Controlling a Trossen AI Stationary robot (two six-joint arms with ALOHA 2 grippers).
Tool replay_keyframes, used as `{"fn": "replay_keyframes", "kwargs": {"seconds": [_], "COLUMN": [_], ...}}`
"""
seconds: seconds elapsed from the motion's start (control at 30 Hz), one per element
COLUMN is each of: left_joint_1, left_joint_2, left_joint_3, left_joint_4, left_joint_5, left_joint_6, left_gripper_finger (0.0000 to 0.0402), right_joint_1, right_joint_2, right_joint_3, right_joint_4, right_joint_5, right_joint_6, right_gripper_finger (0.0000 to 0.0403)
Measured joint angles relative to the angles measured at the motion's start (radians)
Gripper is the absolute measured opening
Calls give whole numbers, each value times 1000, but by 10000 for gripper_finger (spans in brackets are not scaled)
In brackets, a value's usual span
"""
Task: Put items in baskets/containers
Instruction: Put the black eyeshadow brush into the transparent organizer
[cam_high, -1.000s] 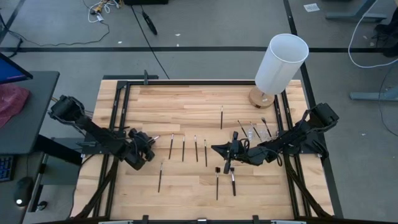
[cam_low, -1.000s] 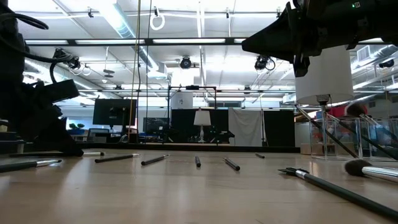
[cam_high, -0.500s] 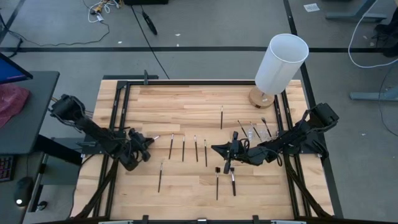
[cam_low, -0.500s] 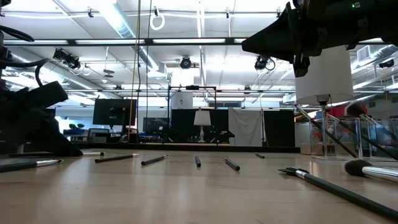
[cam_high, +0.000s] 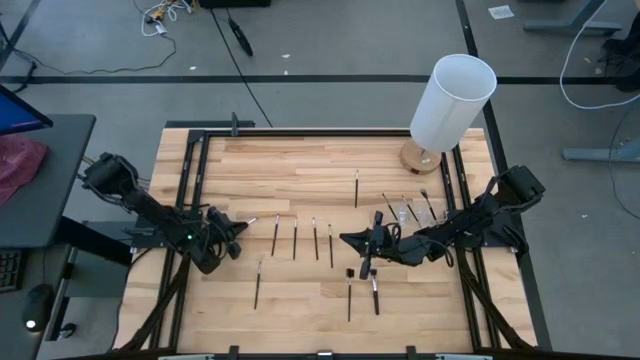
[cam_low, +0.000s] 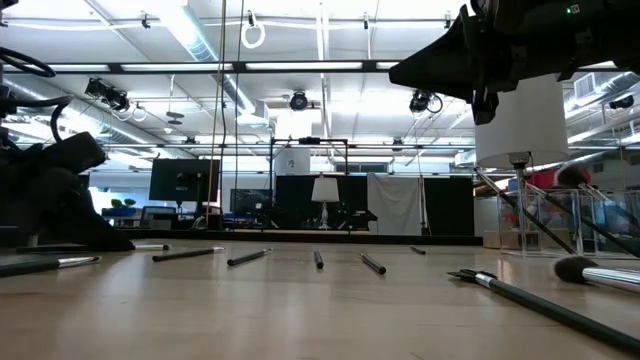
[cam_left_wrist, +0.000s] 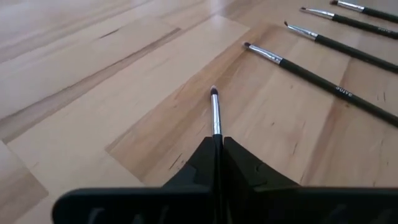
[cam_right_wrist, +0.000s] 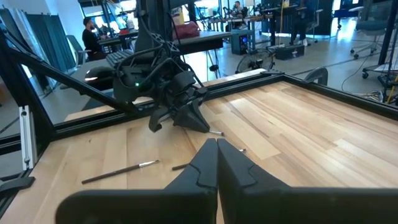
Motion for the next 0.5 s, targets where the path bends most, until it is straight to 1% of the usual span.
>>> {"fn": "replay_keyframes", "kwargs": {"seconds": [0.17, 0.33, 0.4, 0.5], "left_joint_1": [-4, -6, -7, -5], "left_joint_2": [4, 4, 2, 2], "left_joint_3": [-1, 0, 1, 2], "left_joint_4": [89, 186, 278, 444], "left_joint_5": [-16, -5, -23, -51], "left_joint_6": [1, 13, 71, 215], "left_gripper_finger": [12, 12, 12, 12], "right_joint_1": [0, 0, 0, -2], "right_joint_2": [0, 0, 0, 0], "right_joint_3": [0, 0, 0, 0], "right_joint_4": [0, 2, 2, 3], "right_joint_5": [0, 0, 0, 0], "right_joint_6": [0, 0, 0, 0], "right_gripper_finger": [2, 2, 2, 2]}}
